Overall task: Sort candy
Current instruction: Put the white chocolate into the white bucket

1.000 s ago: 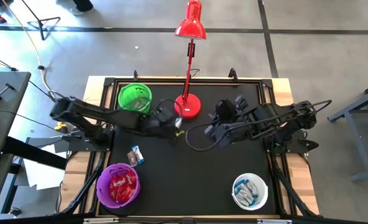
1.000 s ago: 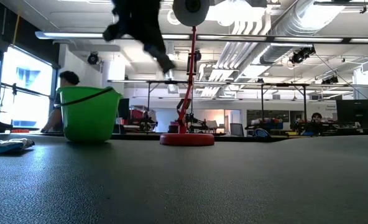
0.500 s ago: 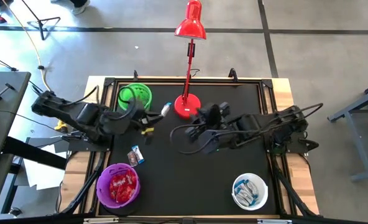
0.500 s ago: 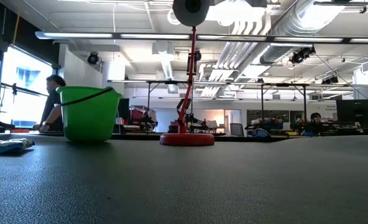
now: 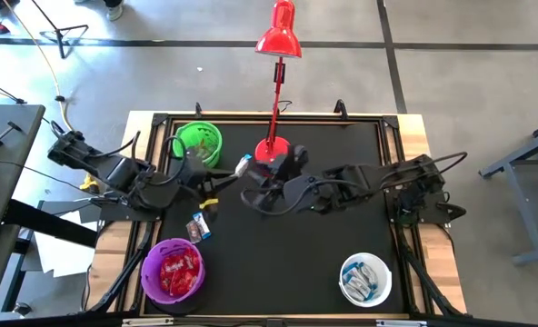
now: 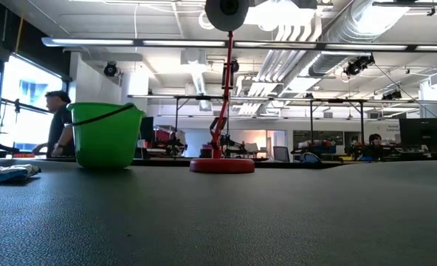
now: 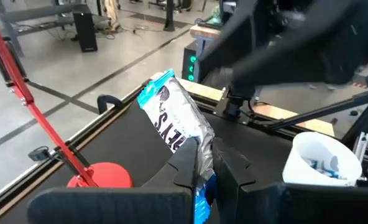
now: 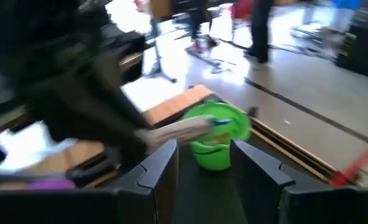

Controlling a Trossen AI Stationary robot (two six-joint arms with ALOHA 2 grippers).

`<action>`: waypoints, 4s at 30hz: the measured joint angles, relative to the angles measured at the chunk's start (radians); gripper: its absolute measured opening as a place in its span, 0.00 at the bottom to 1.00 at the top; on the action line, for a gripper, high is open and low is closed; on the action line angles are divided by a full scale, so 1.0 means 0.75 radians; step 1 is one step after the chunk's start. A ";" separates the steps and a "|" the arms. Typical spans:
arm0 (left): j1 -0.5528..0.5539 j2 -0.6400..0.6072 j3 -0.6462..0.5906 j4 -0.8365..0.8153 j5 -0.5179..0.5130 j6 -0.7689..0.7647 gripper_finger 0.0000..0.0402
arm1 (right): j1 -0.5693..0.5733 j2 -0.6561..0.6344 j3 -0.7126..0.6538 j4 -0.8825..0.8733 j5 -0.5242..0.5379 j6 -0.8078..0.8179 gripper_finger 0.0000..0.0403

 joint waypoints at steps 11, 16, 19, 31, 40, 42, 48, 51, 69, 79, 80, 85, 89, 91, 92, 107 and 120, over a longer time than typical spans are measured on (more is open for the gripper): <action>-0.156 0.000 0.000 0.011 -0.269 0.010 0.04 | -0.071 0.013 -0.002 0.177 -0.289 -0.218 0.35; -0.242 0.000 0.000 0.010 -0.508 0.011 0.04 | -0.114 0.024 -0.002 0.244 -0.447 -0.255 0.35; -0.295 0.000 0.000 0.005 -0.636 0.026 0.04 | -0.141 0.023 -0.002 0.348 -0.557 -0.314 0.35; -0.387 0.021 -0.024 0.006 -0.944 0.162 0.04 | -0.315 0.115 -0.003 0.556 -0.875 -0.328 0.35; -0.387 0.020 -0.030 0.002 -0.991 0.164 0.04 | -0.394 0.150 -0.003 0.745 -1.087 -0.245 0.35; -0.387 0.020 -0.030 0.005 -0.996 0.170 0.04 | -0.401 0.150 -0.003 0.737 -1.099 -0.223 0.35; -0.365 0.020 -0.030 0.009 -0.998 0.189 0.04 | -0.408 0.150 -0.002 0.705 -1.097 -0.213 0.35; -0.353 0.020 -0.030 0.020 -0.998 0.187 0.04 | -0.408 0.150 -0.002 0.706 -1.096 -0.211 0.35; -0.340 0.103 -0.031 0.040 -0.999 0.160 0.04 | -0.425 0.150 -0.002 0.694 -1.074 -0.181 0.35; -0.340 0.103 -0.031 0.046 -0.999 0.161 0.04 | -0.423 0.148 0.000 0.673 -1.082 -0.167 0.10; -0.340 0.103 -0.031 0.046 -1.001 0.161 0.04 | -0.423 0.148 0.000 0.672 -1.083 -0.171 0.07; -0.340 0.103 -0.031 0.046 -1.003 0.161 0.04 | -0.423 0.148 0.000 0.669 -1.083 -0.178 0.04; -0.340 0.103 -0.031 0.046 -0.972 0.169 0.05 | -0.423 0.148 0.000 0.662 -1.083 -0.178 0.04; -0.340 0.103 -0.031 0.047 -0.954 0.184 0.08 | -0.422 0.148 0.000 0.660 -1.084 -0.180 0.03; -0.340 0.103 -0.031 0.048 -0.949 0.186 0.10 | -0.422 0.148 0.000 0.659 -1.083 -0.181 0.02; -0.357 0.092 -0.016 0.052 -0.947 0.293 0.40 | -0.432 0.148 -0.001 0.574 -1.068 -0.192 0.00; -0.485 0.042 0.007 0.046 -0.996 0.290 0.39 | -0.440 0.017 -0.002 0.138 -0.771 -0.177 0.00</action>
